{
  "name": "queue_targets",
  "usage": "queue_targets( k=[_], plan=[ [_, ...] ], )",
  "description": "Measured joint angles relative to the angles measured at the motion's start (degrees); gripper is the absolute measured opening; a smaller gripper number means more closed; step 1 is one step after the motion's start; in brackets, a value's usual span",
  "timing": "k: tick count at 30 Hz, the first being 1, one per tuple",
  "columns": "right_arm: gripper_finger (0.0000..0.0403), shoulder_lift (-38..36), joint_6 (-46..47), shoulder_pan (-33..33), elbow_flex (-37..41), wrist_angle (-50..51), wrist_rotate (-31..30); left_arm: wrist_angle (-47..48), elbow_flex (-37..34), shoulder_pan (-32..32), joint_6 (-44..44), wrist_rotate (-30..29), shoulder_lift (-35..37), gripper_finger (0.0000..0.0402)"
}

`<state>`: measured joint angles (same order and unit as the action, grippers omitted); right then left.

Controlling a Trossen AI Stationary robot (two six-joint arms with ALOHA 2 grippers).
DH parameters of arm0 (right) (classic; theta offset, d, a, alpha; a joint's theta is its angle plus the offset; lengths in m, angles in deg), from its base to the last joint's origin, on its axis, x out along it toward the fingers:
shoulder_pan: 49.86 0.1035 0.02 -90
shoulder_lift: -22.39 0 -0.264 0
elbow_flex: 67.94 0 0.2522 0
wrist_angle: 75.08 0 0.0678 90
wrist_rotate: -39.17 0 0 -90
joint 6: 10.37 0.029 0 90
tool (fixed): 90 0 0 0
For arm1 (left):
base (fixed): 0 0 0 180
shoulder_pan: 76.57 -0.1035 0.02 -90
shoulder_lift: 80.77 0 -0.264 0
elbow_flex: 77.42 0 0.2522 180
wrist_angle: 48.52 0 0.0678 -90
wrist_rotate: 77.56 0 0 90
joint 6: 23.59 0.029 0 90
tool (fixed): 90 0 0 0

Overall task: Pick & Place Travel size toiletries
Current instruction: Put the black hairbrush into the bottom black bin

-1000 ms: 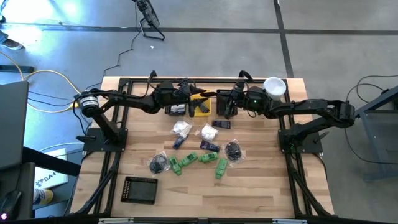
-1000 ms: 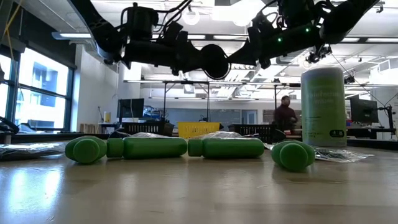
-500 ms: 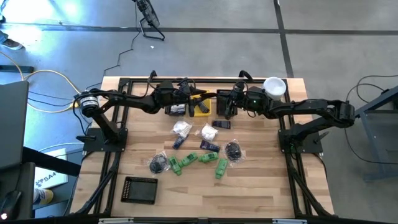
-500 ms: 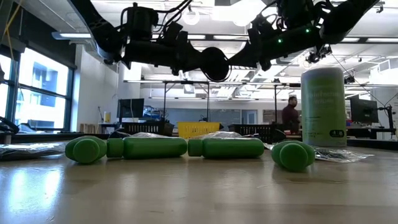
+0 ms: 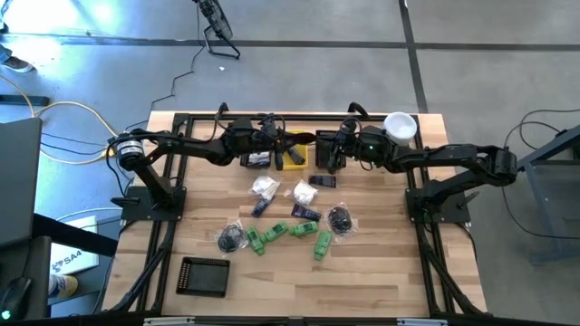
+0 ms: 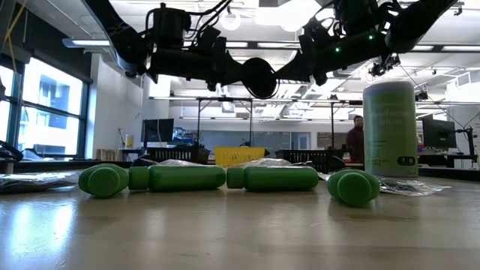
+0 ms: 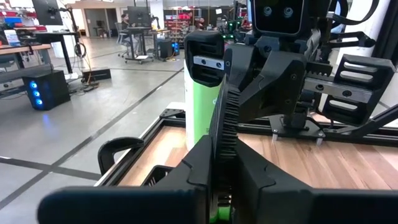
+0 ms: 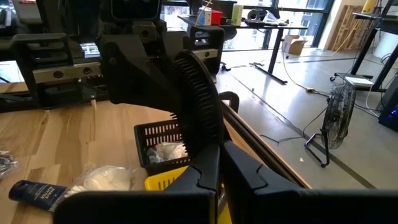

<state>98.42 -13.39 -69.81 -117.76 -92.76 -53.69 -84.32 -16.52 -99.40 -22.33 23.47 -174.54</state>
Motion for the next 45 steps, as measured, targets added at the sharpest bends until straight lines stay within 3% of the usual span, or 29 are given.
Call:
queue_targets(
  k=[7, 38, 41, 45],
  plan=[
    [0.0003, 0.0, 0.0, 0.0, 0.0, 0.0, 0.0, 0.0, 0.0, 0.0, 0.0, 0.0, 0.0, 0.0042],
    [0.0004, 0.0, -0.2, 0.0, 0.0, 0.6, 0.4, 0.3, -0.1, 0.0, -0.1, 0.0, 0.0, 0.0031],
    [0.0020, 0.0, -0.2, 0.0, 0.0, 1.1, 0.3, 0.8, -0.1, 0.0, -0.1, 0.0, 0.0, 0.0031],
    [0.0072, 0.0, -0.2, 0.0, 0.0, 1.2, -0.1, 1.8, -0.1, 0.0, -0.1, -0.1, 0.0, 0.0031]
  ],
)
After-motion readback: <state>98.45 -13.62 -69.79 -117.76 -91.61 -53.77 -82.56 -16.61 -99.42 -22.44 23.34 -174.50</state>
